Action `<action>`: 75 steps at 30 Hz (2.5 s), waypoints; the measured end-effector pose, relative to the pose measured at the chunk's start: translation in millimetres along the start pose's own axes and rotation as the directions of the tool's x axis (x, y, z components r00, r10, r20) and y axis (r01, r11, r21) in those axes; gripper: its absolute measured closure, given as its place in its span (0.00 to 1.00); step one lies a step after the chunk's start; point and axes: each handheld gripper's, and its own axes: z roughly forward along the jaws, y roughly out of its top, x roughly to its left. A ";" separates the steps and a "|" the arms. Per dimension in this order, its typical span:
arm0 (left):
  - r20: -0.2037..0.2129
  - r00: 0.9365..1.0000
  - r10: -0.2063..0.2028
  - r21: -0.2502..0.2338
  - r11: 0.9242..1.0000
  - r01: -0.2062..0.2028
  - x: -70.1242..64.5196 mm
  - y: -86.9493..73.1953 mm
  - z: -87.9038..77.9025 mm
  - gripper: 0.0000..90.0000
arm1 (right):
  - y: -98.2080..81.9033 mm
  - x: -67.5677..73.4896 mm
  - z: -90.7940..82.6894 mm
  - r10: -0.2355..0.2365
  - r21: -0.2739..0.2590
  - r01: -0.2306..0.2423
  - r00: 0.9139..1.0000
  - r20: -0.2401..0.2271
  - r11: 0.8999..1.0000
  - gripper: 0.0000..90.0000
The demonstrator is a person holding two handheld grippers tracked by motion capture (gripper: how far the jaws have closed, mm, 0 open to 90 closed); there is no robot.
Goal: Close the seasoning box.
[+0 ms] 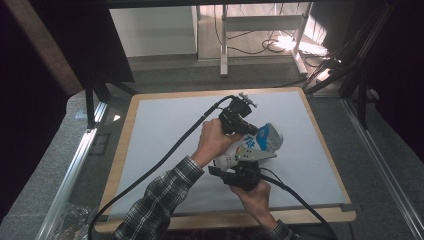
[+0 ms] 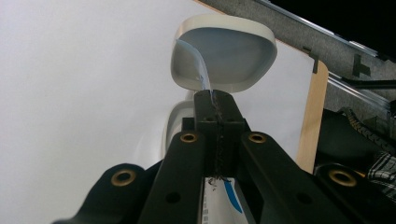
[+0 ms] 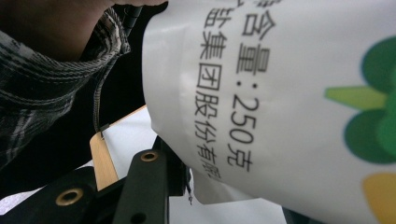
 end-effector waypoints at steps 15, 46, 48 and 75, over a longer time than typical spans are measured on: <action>0.001 1.000 0.019 -0.015 1.000 -0.019 -1.7 -1.7 0.4 1.00 | -2.3 -0.1 0.9 -0.017 0.007 0.017 1.000 0.023 1.000 0.70; 0.004 1.000 0.016 -0.093 0.996 -0.016 2.0 -19.5 -6.5 1.00 | -16.1 -7.1 11.1 -0.094 0.066 0.088 0.992 0.083 0.994 0.70; 0.004 1.000 0.019 -0.094 0.995 -0.018 2.1 -20.7 -7.5 1.00 | -17.2 -7.7 11.7 -0.096 0.070 0.091 0.992 0.085 0.993 0.70; 0.030 0.999 0.014 -0.114 0.993 -0.010 4.8 -33.1 -20.8 1.00 | -30.2 -17.4 14.9 -0.126 0.126 0.108 0.982 0.143 0.986 0.70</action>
